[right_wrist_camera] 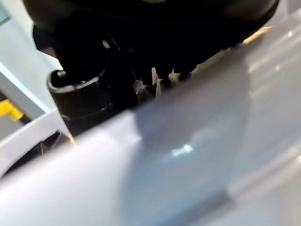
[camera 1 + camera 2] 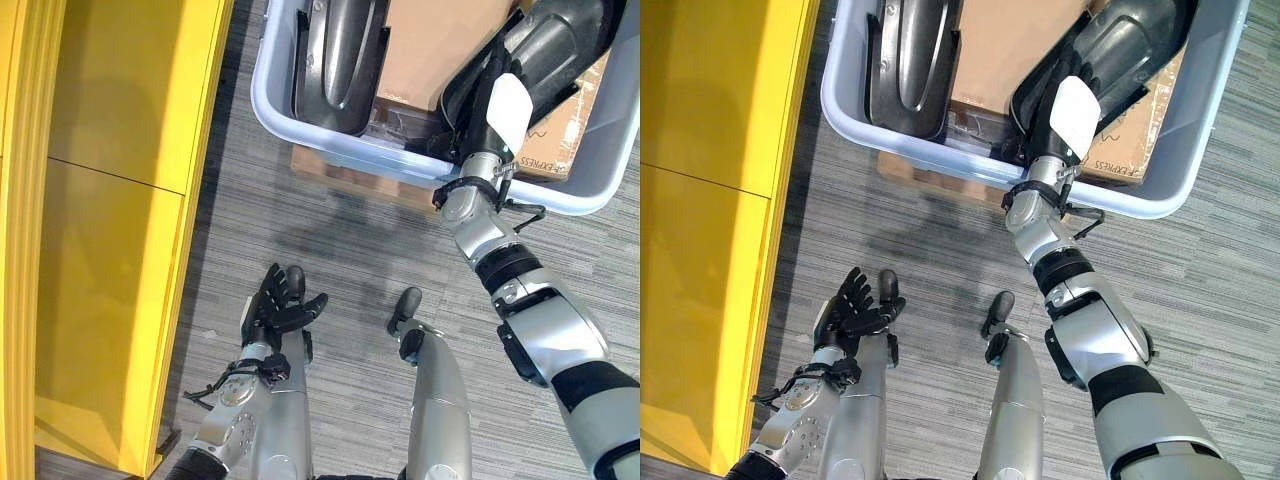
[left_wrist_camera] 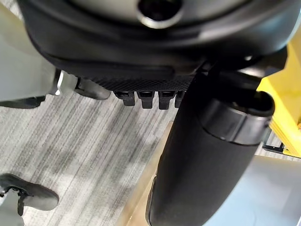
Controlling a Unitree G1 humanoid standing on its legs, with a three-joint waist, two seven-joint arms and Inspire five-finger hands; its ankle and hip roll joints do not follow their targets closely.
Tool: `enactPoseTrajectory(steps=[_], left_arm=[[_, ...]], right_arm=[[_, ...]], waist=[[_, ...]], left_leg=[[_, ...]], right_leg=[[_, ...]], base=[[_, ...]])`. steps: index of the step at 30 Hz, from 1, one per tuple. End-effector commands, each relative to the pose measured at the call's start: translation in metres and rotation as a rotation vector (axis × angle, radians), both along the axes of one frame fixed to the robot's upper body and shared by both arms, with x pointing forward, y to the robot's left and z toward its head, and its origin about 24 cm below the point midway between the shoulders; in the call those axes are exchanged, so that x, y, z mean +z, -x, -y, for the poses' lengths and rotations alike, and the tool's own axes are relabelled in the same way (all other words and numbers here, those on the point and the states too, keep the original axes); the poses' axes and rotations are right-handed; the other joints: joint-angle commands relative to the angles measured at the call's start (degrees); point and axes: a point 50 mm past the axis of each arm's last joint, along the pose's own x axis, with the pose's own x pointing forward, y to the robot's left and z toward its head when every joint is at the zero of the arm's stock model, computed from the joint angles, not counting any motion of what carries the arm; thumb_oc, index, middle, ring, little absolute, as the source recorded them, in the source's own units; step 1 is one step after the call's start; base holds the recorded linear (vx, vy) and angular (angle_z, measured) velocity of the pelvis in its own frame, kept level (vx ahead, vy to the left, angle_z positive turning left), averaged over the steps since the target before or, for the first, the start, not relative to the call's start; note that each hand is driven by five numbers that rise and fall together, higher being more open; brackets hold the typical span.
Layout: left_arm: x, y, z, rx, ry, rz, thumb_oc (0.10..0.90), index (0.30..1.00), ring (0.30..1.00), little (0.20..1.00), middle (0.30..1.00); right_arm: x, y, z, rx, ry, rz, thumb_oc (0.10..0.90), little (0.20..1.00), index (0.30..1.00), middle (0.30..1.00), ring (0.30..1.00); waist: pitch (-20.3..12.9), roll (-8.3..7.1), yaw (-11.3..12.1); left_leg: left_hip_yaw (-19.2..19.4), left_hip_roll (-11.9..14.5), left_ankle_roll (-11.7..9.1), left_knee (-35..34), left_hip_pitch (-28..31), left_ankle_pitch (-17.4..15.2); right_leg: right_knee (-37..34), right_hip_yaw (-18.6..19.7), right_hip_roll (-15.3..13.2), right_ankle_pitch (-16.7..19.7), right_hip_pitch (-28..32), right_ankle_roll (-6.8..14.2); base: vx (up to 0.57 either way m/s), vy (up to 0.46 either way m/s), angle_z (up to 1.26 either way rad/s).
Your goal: Move parts from the plastic box to the shelf.
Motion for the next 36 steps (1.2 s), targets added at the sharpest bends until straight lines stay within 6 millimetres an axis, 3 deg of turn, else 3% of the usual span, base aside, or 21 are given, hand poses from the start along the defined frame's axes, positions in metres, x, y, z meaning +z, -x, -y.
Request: enactPoseTrajectory(steps=[1,14,15,16,17,23,28,36], left_arm=[[0.02,0.012,-0.002,-0.018,0.003,0.127,0.9,1.0,1.0,1.0,1.0],[0.019,0.013,-0.003,-0.023,0.004,0.118,0.9,1.0,1.0,1.0,1.0],[0.019,0.013,-0.003,-0.023,0.004,0.115,0.9,1.0,1.0,1.0,1.0],[0.017,0.014,-0.002,-0.026,0.005,0.108,0.9,1.0,1.0,1.0,1.0],[0.016,0.014,-0.003,-0.027,0.003,0.1,0.9,1.0,1.0,1.0,1.0],[0.011,0.016,-0.003,-0.024,-0.001,0.077,0.9,1.0,1.0,1.0,1.0],[0.011,0.015,-0.005,-0.02,-0.012,0.074,0.9,1.0,1.0,1.0,1.0],[0.014,0.011,-0.006,-0.015,-0.025,0.091,0.9,1.0,1.0,1.0,1.0]], right_arm=[[0.016,-0.001,0.027,-0.097,0.145,-0.018,0.9,1.0,1.0,1.0,1.0],[-0.009,-0.001,0.061,-0.248,0.309,-0.226,0.9,1.0,1.0,1.0,1.0],[-0.011,0.0,0.063,-0.256,0.3,-0.242,0.804,0.865,0.865,0.865,0.865],[-0.016,0.0,0.068,-0.264,0.299,-0.286,0.476,0.407,0.407,0.407,0.407],[-0.018,0.0,0.07,-0.265,0.275,-0.304,0.4,0.3,0.3,0.3,0.3],[-0.022,0.001,0.075,-0.271,0.228,-0.313,0.4,0.3,0.3,0.3,0.3],[-0.022,0.0,0.068,-0.249,0.252,-0.301,0.4,0.3,0.3,0.3,0.3],[-0.019,-0.004,0.036,-0.135,0.314,-0.242,0.4,0.3,0.3,0.3,0.3]], waist=[[-0.57,1.97,1.01],[-0.57,2.35,1.39],[-0.57,2.42,1.37],[-0.57,2.6,1.42],[-0.57,2.72,1.39],[-0.57,2.84,1.29],[-0.57,2.7,1.1],[-0.57,1.72,0.44]], left_leg=[[-0.91,-0.88,2.0,3.47,2.01,-8.72],[-0.97,-1.03,2.04,3.41,0.6,-8.56],[-0.98,-1.05,2.04,3.39,0.47,-8.54],[-0.96,-1.1,2.05,3.37,0.1,-8.48],[-1.01,-1.12,2.02,3.41,-0.13,-8.42],[-0.79,-1.05,2.01,3.41,-0.42,-8.24],[-0.64,-0.94,1.98,3.46,-0.15,-8.23],[-0.57,-0.97,1.96,2.87,2.59,-8.22]], right_leg=[[-6.3,5.44,-0.58,3.67,0.71,5.48],[-6.11,5.33,-0.65,3.93,-0.77,5.41],[-6.07,5.38,-0.66,3.98,-0.94,5.41],[-5.98,5.36,-0.68,3.97,-1.31,5.37],[-5.95,5.4,-0.67,3.95,-1.45,5.33],[-5.96,5.49,-0.64,4.04,-2.03,5.32],[-5.82,5.62,-0.61,4.08,-1.89,5.28],[-5.89,5.51,-0.75,4.25,0.63,5.48]], base=[[0.0,0.0,0.0],[0.0,0.002,0.01],[0.0,0.0,0.0],[0.0,0.0,0.0],[0.0,0.0,0.0],[0.0,0.0,0.0],[0.0,0.0,0.0],[0.0,0.002,-0.01]])
